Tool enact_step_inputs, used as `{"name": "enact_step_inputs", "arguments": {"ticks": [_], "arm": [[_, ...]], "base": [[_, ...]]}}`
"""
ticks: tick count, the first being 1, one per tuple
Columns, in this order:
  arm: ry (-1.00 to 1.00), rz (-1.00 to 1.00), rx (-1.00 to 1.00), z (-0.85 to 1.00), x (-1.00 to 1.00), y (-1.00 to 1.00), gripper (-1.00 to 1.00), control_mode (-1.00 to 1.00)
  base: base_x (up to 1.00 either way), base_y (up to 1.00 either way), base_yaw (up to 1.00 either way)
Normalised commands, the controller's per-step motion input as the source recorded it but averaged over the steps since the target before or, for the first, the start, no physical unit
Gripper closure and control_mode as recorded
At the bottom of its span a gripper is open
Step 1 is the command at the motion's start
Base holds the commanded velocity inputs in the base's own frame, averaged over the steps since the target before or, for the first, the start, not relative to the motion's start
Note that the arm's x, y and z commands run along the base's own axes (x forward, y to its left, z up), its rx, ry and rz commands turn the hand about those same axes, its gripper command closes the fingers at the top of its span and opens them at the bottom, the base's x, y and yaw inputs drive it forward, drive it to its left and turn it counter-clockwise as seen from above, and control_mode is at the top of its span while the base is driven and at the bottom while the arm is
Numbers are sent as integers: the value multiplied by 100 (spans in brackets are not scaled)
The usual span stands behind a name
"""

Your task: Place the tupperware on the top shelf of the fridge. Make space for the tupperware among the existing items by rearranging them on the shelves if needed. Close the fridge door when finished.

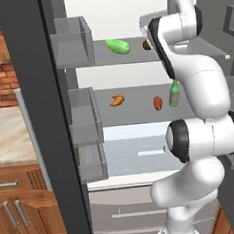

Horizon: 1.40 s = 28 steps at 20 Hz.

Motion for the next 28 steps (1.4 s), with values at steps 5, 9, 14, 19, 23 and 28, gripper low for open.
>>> {"name": "enact_step_inputs", "arguments": {"ticks": [5,9,14,19,23,28], "arm": [[-9,-20,-5,0,14,-25,100,-100],[-15,-33,-12,0,13,0,100,-100],[-3,-33,-7,-18,43,0,100,-100],[0,-25,-2,-27,49,-8,100,-100],[-3,-11,-3,-8,16,2,-100,-100],[-15,-2,-13,-22,-2,25,-100,-100]], "base": [[0,0,0],[0,0,0],[0,0,0],[0,0,0],[0,0,0],[0,0,0]]}}
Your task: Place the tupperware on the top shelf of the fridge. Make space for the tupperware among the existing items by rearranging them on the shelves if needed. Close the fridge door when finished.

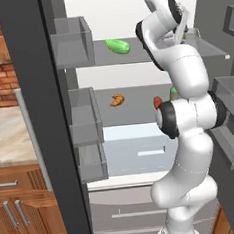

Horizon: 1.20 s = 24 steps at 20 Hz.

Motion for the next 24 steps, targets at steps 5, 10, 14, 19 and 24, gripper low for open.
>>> {"name": "enact_step_inputs", "arguments": {"ticks": [5,10,14,19,24], "arm": [[-26,1,-23,-11,-72,75,-100,-100],[-10,3,-16,-25,-100,71,-100,-100],[-5,8,-3,-43,-100,51,-100,-100],[0,18,2,-37,-100,31,-100,-100],[0,42,15,-25,-100,2,-100,-100]], "base": [[0,0,0],[0,0,0],[0,0,0],[0,0,0],[0,0,0]]}}
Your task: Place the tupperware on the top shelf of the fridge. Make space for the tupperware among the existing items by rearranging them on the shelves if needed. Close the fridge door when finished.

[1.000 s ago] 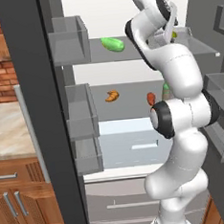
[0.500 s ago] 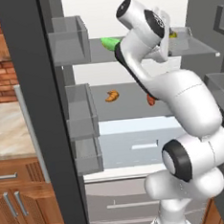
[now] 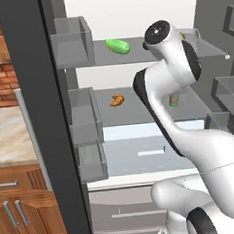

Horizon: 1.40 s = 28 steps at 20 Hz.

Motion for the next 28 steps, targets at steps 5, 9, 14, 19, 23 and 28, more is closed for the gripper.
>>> {"name": "enact_step_inputs", "arguments": {"ticks": [5,9,14,19,23,28], "arm": [[1,51,3,-15,-84,18,-100,-100],[11,46,0,-17,-36,38,-100,-100],[1,17,0,0,0,1,-100,-100],[0,0,0,0,1,0,-100,-100],[0,0,0,0,0,0,-100,100],[0,0,0,0,0,0,-100,100]], "base": [[0,0,0],[0,0,0],[0,0,0],[0,0,0],[-12,18,0],[-52,38,-6]]}}
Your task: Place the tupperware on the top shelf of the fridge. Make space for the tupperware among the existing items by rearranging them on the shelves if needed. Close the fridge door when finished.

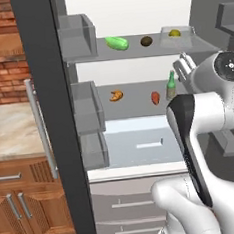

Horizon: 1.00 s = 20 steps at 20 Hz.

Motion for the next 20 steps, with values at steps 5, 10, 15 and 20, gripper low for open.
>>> {"name": "enact_step_inputs", "arguments": {"ticks": [5,10,15,20], "arm": [[0,0,0,0,0,0,-100,100],[0,0,0,0,0,0,-100,100],[0,0,0,0,0,0,-100,100],[0,0,0,0,0,0,-100,100]], "base": [[-67,23,-28],[-43,48,-38],[-23,64,-29],[-15,15,-8]]}}
